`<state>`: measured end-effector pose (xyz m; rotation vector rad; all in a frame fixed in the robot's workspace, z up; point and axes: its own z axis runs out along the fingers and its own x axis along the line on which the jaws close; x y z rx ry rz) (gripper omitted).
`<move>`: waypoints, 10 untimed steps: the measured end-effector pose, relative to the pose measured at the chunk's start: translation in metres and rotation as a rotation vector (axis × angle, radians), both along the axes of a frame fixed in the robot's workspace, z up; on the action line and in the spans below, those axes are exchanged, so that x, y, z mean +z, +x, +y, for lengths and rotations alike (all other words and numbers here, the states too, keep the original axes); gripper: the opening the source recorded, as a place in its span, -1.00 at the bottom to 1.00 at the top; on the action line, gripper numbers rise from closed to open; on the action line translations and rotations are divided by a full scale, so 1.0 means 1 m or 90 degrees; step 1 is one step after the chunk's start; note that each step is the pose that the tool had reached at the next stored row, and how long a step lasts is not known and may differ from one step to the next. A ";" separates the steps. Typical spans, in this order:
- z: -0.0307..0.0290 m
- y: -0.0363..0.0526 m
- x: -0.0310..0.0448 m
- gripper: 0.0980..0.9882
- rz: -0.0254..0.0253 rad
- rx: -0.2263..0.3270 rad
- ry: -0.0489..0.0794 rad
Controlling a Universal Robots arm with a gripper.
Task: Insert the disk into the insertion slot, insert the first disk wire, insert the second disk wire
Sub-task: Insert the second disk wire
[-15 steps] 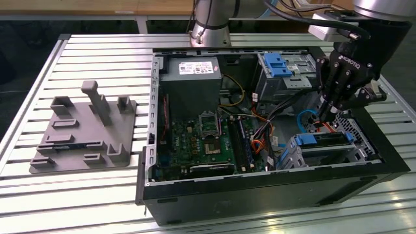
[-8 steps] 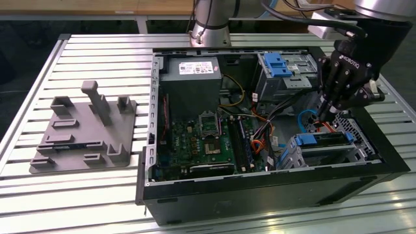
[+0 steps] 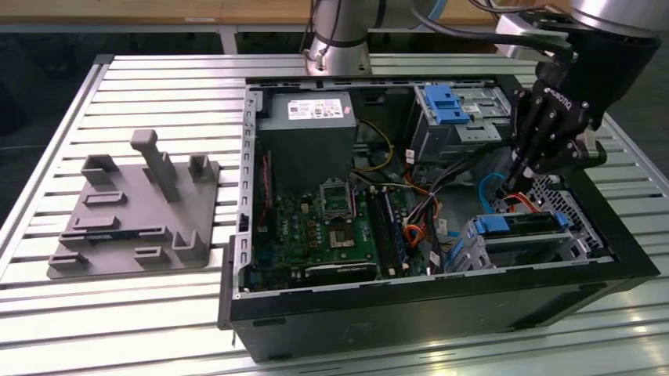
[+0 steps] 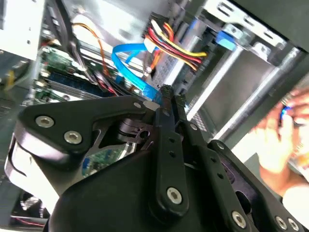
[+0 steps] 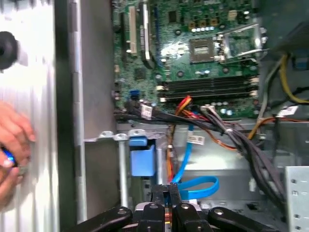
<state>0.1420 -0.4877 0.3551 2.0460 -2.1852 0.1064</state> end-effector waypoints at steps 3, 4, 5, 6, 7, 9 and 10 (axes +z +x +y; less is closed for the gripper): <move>-0.0022 0.0000 0.0001 -0.87 -0.0013 0.000 0.023; -0.0032 0.0000 0.0001 -0.87 -0.0017 0.000 0.029; -0.0043 0.0000 0.0001 -0.87 -0.0021 0.000 0.035; -0.0055 0.0000 0.0000 -0.87 -0.0024 0.000 0.038; -0.0071 0.0000 0.0000 -0.87 -0.0028 0.000 0.042; -0.0094 0.0004 0.0001 -0.87 -0.0033 0.000 0.047; -0.0102 0.0010 0.0001 -0.87 -0.0034 0.000 0.049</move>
